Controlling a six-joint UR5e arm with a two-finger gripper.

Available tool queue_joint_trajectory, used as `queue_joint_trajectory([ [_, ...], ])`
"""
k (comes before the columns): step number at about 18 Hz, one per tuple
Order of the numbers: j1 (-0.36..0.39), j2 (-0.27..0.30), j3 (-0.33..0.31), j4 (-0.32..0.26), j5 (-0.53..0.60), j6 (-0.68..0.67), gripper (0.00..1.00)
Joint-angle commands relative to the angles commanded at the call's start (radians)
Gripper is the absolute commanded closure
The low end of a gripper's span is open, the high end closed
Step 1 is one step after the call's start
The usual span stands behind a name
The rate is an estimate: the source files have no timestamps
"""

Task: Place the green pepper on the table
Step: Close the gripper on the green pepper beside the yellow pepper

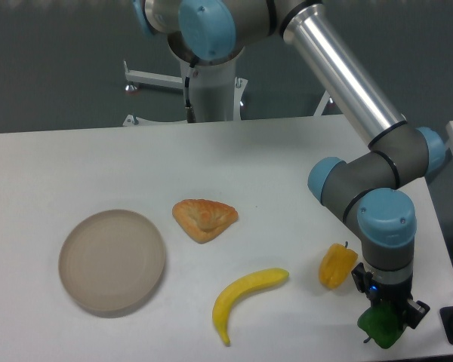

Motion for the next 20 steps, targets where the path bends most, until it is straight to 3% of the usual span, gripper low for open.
queue_joint_trajectory([
  [5,0.000,0.012,-0.014,-0.005,0.002,0.000,0.73],
  [8,-0.002,0.043,-0.055,-0.008,0.000,0.000,0.73],
  [12,0.000,0.124,-0.164,-0.011,-0.009,0.000,0.73],
  [16,0.023,0.236,-0.322,-0.011,-0.015,0.000,0.73],
  [20,0.058,0.317,-0.423,-0.034,-0.058,0.003,0.73],
])
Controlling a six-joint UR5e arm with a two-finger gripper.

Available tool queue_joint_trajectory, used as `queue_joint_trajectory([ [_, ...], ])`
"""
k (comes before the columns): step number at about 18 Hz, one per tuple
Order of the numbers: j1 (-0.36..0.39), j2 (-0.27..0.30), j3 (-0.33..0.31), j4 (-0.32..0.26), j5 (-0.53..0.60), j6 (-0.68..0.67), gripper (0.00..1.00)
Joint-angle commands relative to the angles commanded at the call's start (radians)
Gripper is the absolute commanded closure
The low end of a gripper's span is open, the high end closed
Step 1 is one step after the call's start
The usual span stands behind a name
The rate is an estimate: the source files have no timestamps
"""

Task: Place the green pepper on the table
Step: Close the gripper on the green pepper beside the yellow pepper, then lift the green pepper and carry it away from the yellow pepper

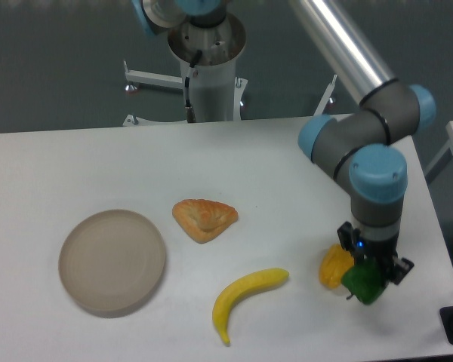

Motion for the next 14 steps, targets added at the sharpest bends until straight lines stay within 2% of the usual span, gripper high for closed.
queue_joint_trajectory([
  [4,0.025,0.060,-0.100,-0.002,-0.032,0.121,0.73],
  [9,0.066,0.170,-0.270,0.003,-0.048,0.150,0.73],
  [14,0.092,0.239,-0.436,0.012,-0.110,0.156,0.74],
])
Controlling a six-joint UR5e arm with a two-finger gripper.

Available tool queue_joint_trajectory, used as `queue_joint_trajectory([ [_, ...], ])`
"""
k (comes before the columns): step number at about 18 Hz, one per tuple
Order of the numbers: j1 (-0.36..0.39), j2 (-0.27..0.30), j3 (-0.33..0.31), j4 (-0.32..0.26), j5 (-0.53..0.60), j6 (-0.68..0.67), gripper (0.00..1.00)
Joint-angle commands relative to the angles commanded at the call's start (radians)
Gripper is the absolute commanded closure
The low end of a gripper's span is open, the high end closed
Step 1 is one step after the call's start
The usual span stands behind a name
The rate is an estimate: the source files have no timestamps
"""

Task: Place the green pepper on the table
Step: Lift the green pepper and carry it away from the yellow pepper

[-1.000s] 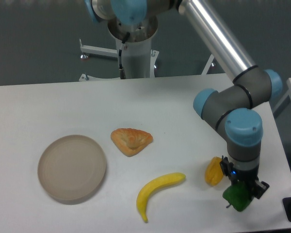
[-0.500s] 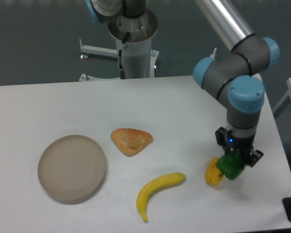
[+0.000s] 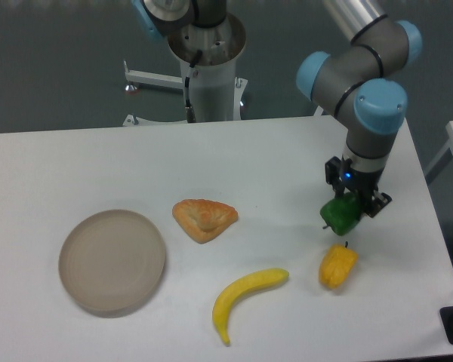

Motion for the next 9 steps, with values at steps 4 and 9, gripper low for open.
queue_joint_trajectory([
  [4,0.025,0.035,-0.095,0.005,-0.092,0.058,0.74],
  [9,0.040,0.042,-0.111,0.003,-0.152,0.061,0.74],
])
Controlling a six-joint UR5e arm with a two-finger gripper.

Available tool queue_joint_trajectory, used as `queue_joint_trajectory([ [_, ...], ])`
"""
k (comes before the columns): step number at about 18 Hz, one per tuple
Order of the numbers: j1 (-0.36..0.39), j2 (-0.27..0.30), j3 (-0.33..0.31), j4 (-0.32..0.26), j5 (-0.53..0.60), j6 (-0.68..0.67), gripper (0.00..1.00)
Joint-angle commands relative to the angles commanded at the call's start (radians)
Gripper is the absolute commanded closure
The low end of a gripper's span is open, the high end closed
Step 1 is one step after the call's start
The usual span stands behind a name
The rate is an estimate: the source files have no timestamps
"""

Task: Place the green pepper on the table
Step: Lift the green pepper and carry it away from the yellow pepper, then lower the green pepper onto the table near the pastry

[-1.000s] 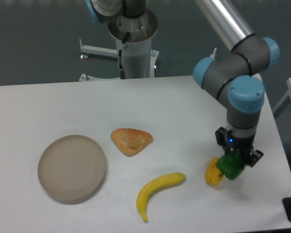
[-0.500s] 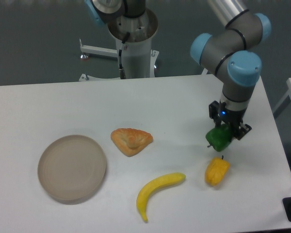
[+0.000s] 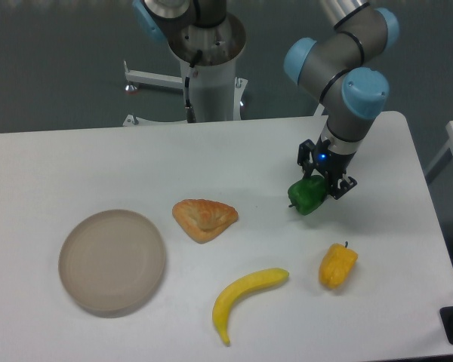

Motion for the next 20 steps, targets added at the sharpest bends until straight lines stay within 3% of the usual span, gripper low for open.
queue_joint_trajectory([
  [6,-0.015,0.017,-0.044,0.002,0.003,0.000,0.74],
  [20,-0.023,0.025,-0.068,0.000,-0.003,-0.018,0.73],
])
